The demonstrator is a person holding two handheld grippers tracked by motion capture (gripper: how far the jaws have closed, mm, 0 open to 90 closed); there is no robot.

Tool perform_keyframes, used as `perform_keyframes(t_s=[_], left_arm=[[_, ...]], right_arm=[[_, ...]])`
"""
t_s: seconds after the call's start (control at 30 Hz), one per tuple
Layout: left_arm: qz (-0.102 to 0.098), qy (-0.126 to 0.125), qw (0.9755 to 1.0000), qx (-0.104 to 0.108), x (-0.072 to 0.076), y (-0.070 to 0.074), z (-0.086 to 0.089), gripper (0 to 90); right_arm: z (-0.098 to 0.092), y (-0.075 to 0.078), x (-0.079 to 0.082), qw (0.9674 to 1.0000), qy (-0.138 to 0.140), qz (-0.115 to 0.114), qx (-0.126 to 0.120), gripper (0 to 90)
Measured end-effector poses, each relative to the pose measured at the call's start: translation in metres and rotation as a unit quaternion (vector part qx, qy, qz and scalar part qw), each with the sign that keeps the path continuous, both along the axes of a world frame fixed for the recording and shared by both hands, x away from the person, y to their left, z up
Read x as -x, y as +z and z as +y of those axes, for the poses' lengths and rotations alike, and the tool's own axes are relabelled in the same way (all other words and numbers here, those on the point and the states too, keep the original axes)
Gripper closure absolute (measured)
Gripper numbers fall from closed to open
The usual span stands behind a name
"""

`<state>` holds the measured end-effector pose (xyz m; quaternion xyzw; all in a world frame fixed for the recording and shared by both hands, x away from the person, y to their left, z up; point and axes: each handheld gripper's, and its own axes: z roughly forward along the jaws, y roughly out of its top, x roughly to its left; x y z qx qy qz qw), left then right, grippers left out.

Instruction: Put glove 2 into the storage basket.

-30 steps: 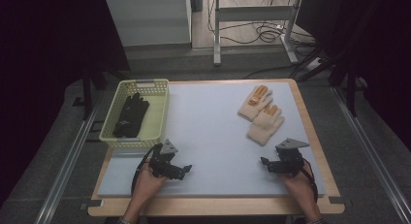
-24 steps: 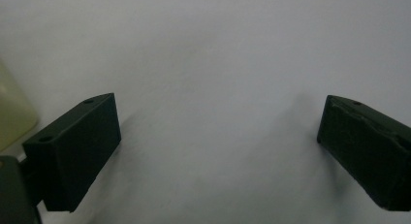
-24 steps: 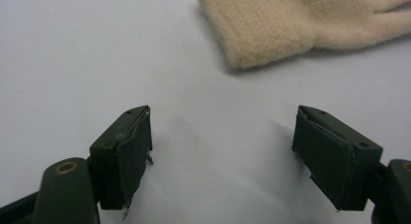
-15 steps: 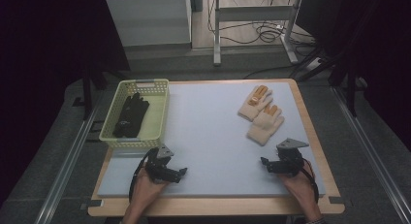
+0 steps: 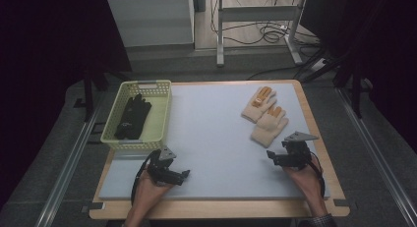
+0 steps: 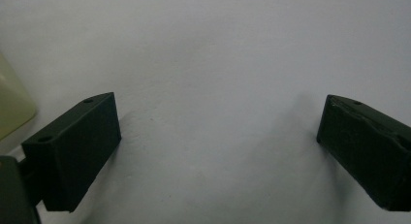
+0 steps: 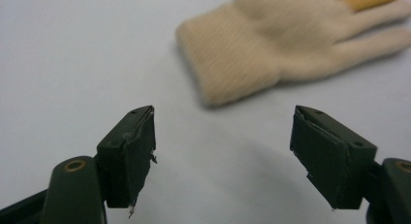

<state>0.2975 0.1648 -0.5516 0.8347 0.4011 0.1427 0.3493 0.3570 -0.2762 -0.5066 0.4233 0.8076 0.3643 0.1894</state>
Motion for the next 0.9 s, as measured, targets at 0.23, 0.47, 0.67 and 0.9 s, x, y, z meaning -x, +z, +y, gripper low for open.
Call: perform_keyframes(t_s=[0.23,0.47,0.67,0.9], left_arm=[[0.000,0.000,1.0000,0.000,0.000,0.000,0.000,2.1],[-0.001,0.000,1.0000,0.000,0.000,0.000,0.000,2.1],[-0.001,0.000,1.0000,0.000,0.000,0.000,0.000,2.1],[-0.001,0.000,1.0000,-0.001,0.000,0.000,0.000,2.2]], right_arm=[[-0.001,0.021,-0.036,0.9998,-0.004,-0.021,0.002,24.7],[0.007,0.021,-0.076,0.9998,-0.008,-0.017,-0.001,24.2],[0.019,0.005,-0.102,0.9998,-0.006,-0.009,0.014,22.4],[0.027,-0.015,-0.119,0.9993,-0.013,0.002,0.035,24.3]])
